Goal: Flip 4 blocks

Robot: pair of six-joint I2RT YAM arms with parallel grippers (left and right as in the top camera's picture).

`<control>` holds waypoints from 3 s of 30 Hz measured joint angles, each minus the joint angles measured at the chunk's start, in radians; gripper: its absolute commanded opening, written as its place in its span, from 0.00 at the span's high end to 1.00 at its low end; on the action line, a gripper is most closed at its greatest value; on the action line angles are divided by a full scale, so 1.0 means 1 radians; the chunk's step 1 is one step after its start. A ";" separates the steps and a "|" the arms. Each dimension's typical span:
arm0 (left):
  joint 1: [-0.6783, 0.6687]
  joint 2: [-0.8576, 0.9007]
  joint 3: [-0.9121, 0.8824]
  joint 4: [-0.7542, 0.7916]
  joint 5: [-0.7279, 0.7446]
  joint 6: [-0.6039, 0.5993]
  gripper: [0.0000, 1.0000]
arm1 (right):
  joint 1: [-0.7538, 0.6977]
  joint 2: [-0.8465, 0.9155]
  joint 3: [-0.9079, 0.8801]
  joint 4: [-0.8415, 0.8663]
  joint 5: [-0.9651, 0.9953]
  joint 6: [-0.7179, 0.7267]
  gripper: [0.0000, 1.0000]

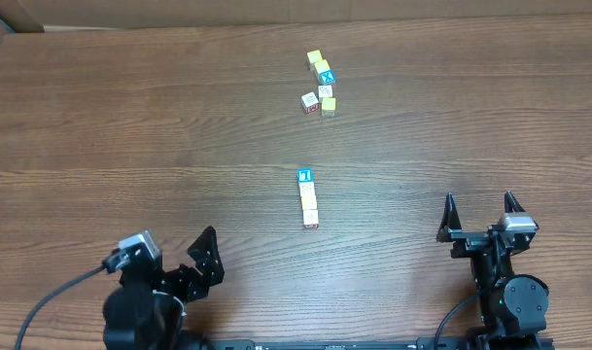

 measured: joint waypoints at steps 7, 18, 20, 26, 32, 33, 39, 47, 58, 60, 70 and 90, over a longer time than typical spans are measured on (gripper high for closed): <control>0.000 -0.146 -0.140 0.368 0.016 0.000 0.00 | 0.000 0.000 0.000 0.000 0.000 -0.001 0.00; 0.000 -0.154 -0.354 1.181 0.072 0.007 0.00 | 0.000 0.000 0.000 0.000 0.000 0.000 0.00; 0.000 -0.154 -0.389 1.229 0.076 0.007 0.00 | 0.000 0.000 0.000 0.000 0.000 0.000 0.00; 0.000 -0.154 -0.495 1.310 0.076 0.007 0.00 | 0.000 0.000 0.000 0.000 0.000 0.000 0.00; 0.000 -0.154 -0.562 1.315 0.076 0.007 0.00 | 0.000 0.000 0.000 0.000 0.000 0.000 0.00; 0.000 -0.154 -0.567 1.308 0.075 0.007 0.00 | 0.000 0.000 0.000 0.000 0.000 0.000 0.00; 0.000 -0.154 -0.577 1.134 0.071 0.038 0.00 | 0.000 0.000 0.000 0.000 0.000 0.000 0.00; 0.000 -0.154 -0.581 0.829 0.070 0.143 0.01 | 0.000 0.000 0.000 0.000 0.000 0.000 0.00; 0.000 -0.154 -0.581 0.803 0.060 0.301 0.00 | 0.000 0.000 0.000 0.000 0.000 0.000 0.00; 0.000 -0.154 -0.581 0.803 0.060 0.311 0.00 | 0.000 0.000 0.000 0.000 0.000 -0.001 0.00; 0.000 -0.154 -0.581 0.803 0.060 0.322 0.00 | 0.000 0.000 0.000 0.000 0.000 0.000 0.00; 0.000 -0.154 -0.581 0.803 0.060 0.322 0.00 | 0.000 0.000 0.000 0.000 0.000 -0.001 0.00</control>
